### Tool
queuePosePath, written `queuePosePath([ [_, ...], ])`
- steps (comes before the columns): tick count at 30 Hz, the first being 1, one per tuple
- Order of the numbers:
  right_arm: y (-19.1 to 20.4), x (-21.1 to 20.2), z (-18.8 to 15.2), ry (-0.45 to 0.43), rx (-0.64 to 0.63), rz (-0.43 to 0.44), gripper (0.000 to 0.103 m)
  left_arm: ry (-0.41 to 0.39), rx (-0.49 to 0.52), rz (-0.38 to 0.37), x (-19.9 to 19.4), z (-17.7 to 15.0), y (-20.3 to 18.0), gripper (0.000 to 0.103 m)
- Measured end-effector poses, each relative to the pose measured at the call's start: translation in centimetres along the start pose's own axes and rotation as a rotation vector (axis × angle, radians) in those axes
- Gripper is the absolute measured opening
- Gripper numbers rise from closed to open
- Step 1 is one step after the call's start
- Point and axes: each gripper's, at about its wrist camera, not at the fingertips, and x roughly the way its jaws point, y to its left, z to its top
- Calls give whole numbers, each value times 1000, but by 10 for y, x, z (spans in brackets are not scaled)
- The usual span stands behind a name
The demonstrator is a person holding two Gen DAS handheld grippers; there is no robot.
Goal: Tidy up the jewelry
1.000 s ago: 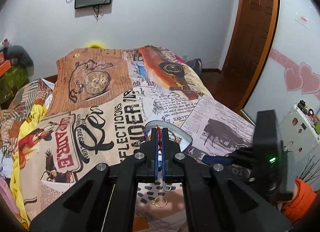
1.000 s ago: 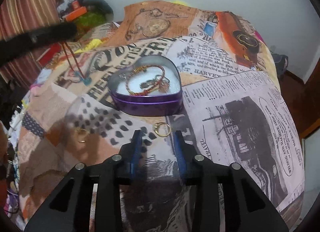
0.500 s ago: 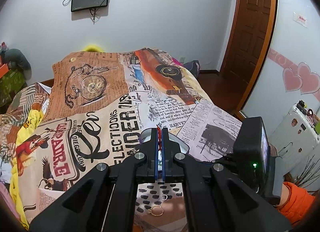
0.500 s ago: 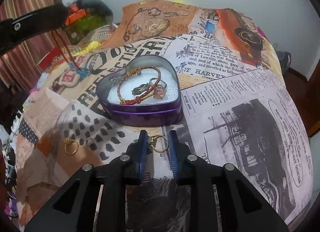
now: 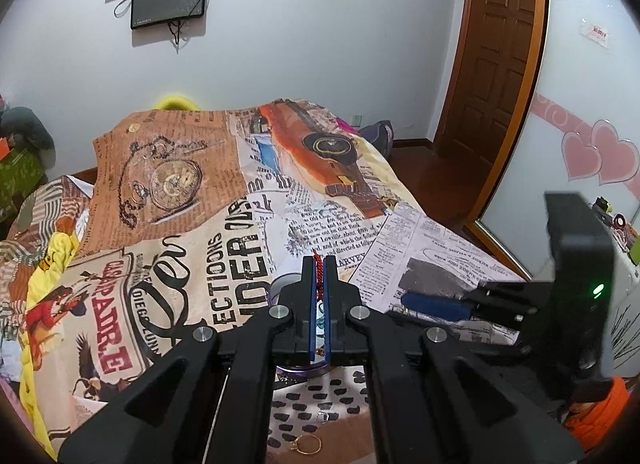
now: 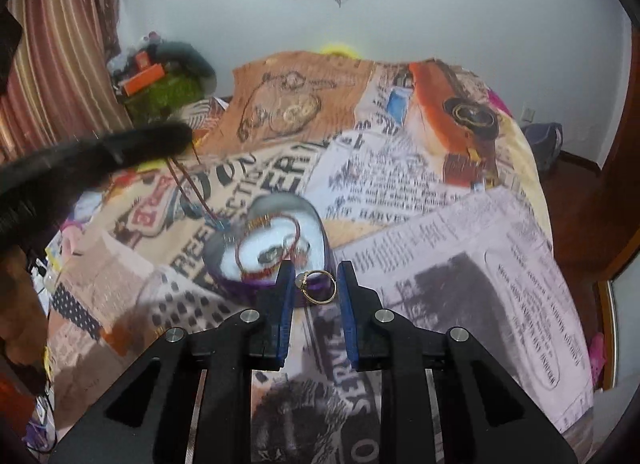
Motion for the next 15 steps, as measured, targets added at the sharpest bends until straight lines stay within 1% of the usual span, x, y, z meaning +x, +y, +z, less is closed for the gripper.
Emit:
queuePosePath([
  [4,0,6,7,-10,-6,2,19,31,-8,-3,12,-5,5,1],
  [9,0,17,11,1,-9,14,19,84,-24,-21,27,-13,13,1],
  [15,2,29,15,17,-17,34,19,135,-31,-20,42,-25,19,1],
])
